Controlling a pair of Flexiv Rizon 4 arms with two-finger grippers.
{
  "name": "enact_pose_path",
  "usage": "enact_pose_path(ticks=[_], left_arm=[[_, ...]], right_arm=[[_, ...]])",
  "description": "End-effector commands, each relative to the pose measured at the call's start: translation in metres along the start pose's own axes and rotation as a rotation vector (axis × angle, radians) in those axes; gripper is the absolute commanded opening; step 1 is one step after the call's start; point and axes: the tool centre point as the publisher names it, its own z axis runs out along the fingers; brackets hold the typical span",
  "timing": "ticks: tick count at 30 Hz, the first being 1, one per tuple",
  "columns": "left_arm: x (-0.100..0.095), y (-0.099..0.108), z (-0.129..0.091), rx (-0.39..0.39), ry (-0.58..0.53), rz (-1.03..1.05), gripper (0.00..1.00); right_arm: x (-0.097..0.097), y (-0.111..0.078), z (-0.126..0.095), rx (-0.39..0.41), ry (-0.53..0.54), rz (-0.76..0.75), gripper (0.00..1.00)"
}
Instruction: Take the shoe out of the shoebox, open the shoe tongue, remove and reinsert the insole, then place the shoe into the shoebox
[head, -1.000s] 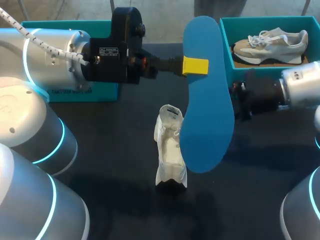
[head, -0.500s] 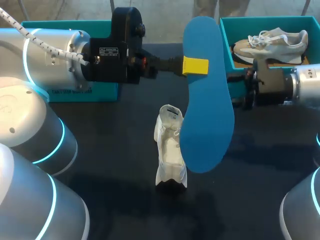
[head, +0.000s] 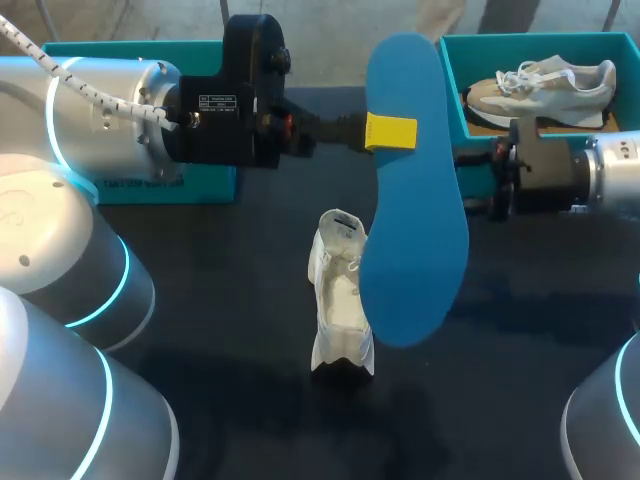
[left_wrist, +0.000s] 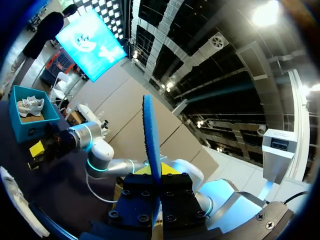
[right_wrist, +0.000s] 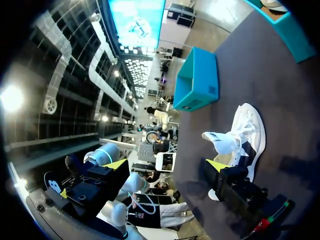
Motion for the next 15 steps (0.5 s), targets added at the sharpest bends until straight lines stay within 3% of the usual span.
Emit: enact_pose_path(ticks=[1,15], left_arm=[[0.001,0.006,-0.004,-0.043,-0.028,0.114,0.00],[-0.026,0.009,-0.022,-0.115,-0.105,0.681,0.00]], right_arm=[[0.001,0.001,0.001,-0.003,-0.006,0.001,1.00],[0.009,0.019,0.001,-0.011,-0.002,-0.019,1.00]])
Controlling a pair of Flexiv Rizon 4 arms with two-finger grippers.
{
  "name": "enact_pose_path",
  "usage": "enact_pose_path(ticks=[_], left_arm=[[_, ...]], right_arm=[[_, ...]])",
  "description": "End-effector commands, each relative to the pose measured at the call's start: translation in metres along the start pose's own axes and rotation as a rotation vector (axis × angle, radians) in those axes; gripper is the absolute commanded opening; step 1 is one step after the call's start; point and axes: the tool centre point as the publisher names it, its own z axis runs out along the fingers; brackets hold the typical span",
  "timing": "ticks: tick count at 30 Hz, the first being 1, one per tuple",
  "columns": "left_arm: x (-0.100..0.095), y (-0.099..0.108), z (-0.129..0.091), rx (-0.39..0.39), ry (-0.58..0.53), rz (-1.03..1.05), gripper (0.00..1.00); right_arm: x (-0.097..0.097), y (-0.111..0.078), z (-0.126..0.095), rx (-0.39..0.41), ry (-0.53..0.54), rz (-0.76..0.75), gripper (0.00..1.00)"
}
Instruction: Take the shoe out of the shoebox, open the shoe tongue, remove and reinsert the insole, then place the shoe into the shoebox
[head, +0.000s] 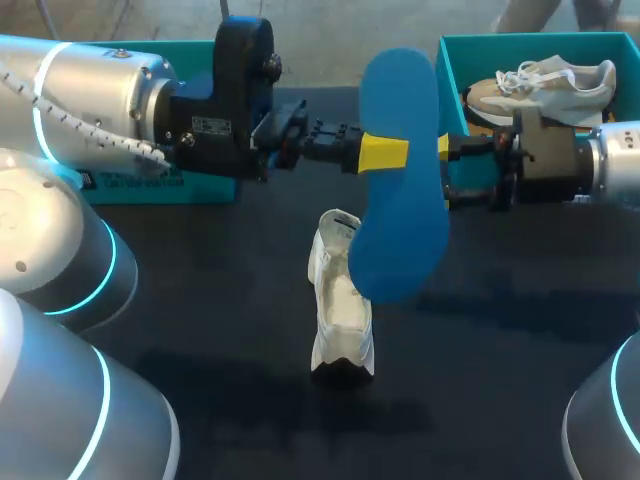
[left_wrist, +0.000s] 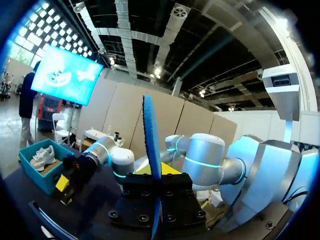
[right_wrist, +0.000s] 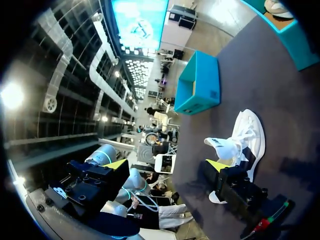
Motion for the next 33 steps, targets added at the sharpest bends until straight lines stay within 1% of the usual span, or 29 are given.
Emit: enact_pose_path(ticks=[1,3,6,8,10,33], left_arm=[[-0.007,0.004,-0.012,-0.024,-0.032,0.241,0.00],[-0.012,0.006,-0.015,-0.053,-0.047,0.324,0.00],[-0.019,0.008,-0.019,-0.057,-0.065,0.418,0.00],[-0.023,0.010,-0.020,-0.085,-0.073,0.501,0.00],[-0.029,0.012,-0.022,-0.104,-0.092,0.572,0.00],[-0.029,0.012,-0.022,-0.104,-0.092,0.572,0.00]], right_arm=[[0.001,0.007,0.003,0.003,0.009,-0.001,1.00],[0.003,0.008,0.004,0.003,0.011,-0.002,1.00],[0.005,0.008,0.003,0.000,0.009,-0.006,1.00],[0.007,0.008,0.002,-0.003,0.009,-0.008,1.00],[0.008,0.008,0.002,-0.015,-0.014,0.016,1.00],[0.008,0.008,0.002,-0.015,-0.014,0.016,1.00]])
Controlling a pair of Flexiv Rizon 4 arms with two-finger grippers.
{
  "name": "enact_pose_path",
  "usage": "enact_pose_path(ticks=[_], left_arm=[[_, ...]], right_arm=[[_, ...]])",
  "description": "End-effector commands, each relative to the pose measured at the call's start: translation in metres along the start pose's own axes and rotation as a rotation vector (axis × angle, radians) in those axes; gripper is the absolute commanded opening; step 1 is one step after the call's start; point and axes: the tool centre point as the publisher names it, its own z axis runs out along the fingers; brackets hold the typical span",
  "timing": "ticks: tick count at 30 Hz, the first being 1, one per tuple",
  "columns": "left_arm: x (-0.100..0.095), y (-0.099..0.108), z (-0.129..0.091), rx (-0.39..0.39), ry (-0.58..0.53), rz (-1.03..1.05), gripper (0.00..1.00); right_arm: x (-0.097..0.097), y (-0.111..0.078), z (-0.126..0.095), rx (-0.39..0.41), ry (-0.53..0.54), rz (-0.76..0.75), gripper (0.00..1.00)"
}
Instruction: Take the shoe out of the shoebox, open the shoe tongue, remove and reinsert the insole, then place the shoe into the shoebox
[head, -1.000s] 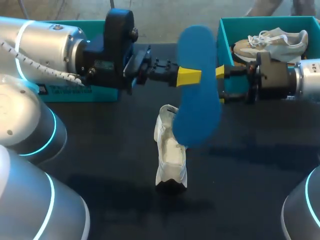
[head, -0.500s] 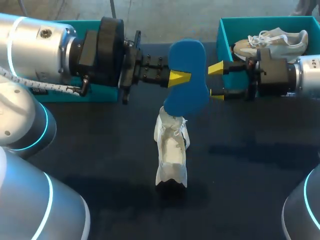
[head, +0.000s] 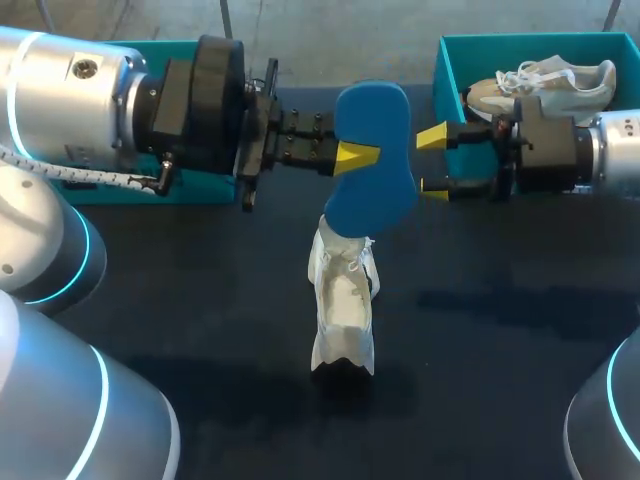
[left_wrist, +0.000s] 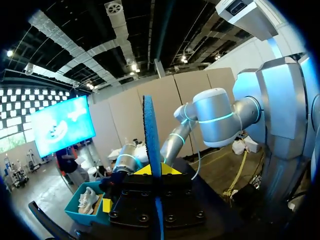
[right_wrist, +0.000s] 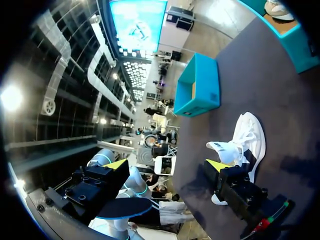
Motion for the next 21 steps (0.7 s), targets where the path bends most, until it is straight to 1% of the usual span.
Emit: enact_pose_path(ticks=[1,12,15,19,21], left_arm=[[0.000,0.001,0.001,0.003,0.000,0.001,0.00],[0.000,0.001,0.001,0.003,0.000,0.001,0.00],[-0.003,0.009,-0.003,-0.001,0.010,0.102,0.00],[0.000,0.019,-0.008,0.006,0.012,0.242,0.00],[0.002,0.025,-0.010,-0.008,0.012,0.310,0.00]], right_arm=[[0.000,0.000,0.002,-0.002,-0.001,0.000,1.00],[0.000,0.000,0.002,-0.002,-0.001,0.000,1.00],[0.000,0.000,0.002,-0.002,-0.001,0.000,1.00],[0.000,0.000,0.002,-0.002,-0.001,0.000,1.00],[0.000,0.000,0.002,-0.002,-0.001,0.000,1.00]])
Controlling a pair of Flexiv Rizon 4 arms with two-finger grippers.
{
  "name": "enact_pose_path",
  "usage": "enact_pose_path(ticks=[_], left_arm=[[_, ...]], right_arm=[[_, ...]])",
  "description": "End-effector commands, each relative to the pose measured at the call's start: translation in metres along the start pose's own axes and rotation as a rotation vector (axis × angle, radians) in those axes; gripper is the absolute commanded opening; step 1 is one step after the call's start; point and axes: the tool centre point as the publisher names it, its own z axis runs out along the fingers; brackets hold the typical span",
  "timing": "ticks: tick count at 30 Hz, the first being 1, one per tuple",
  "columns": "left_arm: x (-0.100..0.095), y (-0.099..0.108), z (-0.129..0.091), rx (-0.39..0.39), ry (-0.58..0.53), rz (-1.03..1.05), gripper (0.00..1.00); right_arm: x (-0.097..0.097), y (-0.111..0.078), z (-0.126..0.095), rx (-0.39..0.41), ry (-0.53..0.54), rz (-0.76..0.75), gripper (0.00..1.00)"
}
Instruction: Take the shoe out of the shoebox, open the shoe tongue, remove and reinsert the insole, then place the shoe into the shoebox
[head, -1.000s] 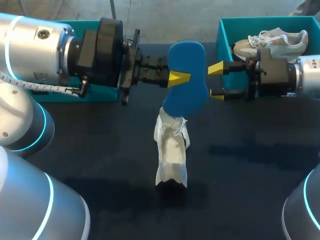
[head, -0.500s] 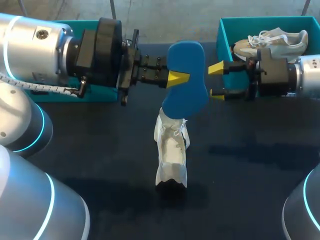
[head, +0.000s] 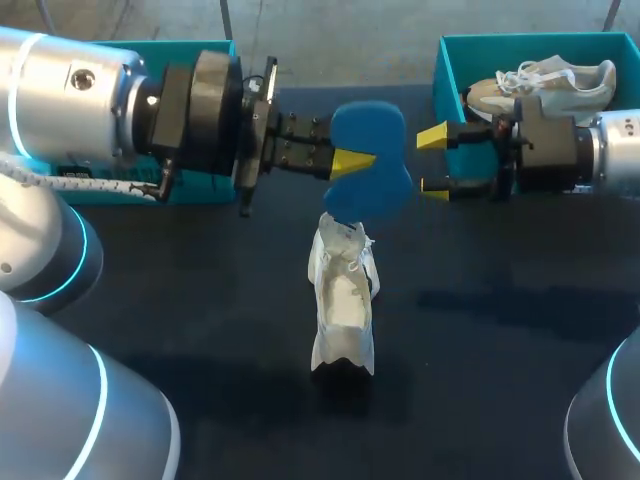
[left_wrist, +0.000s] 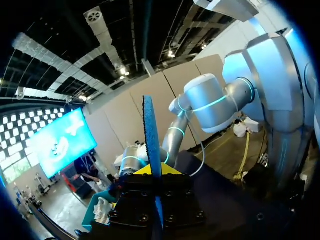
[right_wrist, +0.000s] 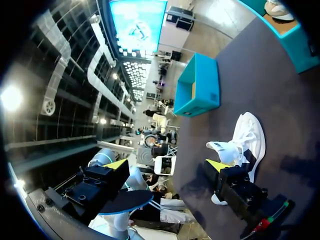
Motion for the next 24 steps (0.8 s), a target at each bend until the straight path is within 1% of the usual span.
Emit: enact_pose_path(ticks=[1,5,9,10,12,15,18,22,24], left_arm=[[0.008,0.015,-0.008,-0.003,-0.007,0.142,0.00],[0.009,0.027,-0.010,-0.002,-0.039,0.302,0.00],[0.010,0.041,-0.011,-0.024,-0.061,0.591,0.00],[0.010,0.043,-0.011,-0.029,-0.054,0.628,0.00],[0.012,0.053,-0.012,-0.034,-0.039,0.787,0.00],[0.012,0.064,-0.012,-0.030,-0.067,0.873,0.00],[0.011,0.077,-0.013,-0.036,-0.054,0.989,0.00],[0.009,0.088,-0.013,-0.039,-0.077,1.042,0.00],[0.008,0.095,-0.014,-0.055,-0.053,1.089,0.00]], right_arm=[[-0.001,0.000,0.002,-0.002,0.000,0.000,1.00],[-0.001,0.000,0.002,-0.002,0.000,0.000,1.00],[-0.001,0.000,0.002,-0.002,0.000,0.000,1.00],[-0.001,0.000,0.002,-0.002,0.000,0.000,1.00],[-0.001,0.000,0.002,-0.002,0.000,0.000,1.00],[-0.001,0.000,0.002,-0.002,0.000,0.000,1.00],[-0.001,0.000,0.002,-0.002,0.000,0.000,1.00],[-0.001,0.000,0.002,-0.002,0.000,0.000,1.00],[-0.001,0.000,0.002,-0.002,0.000,0.000,1.00]])
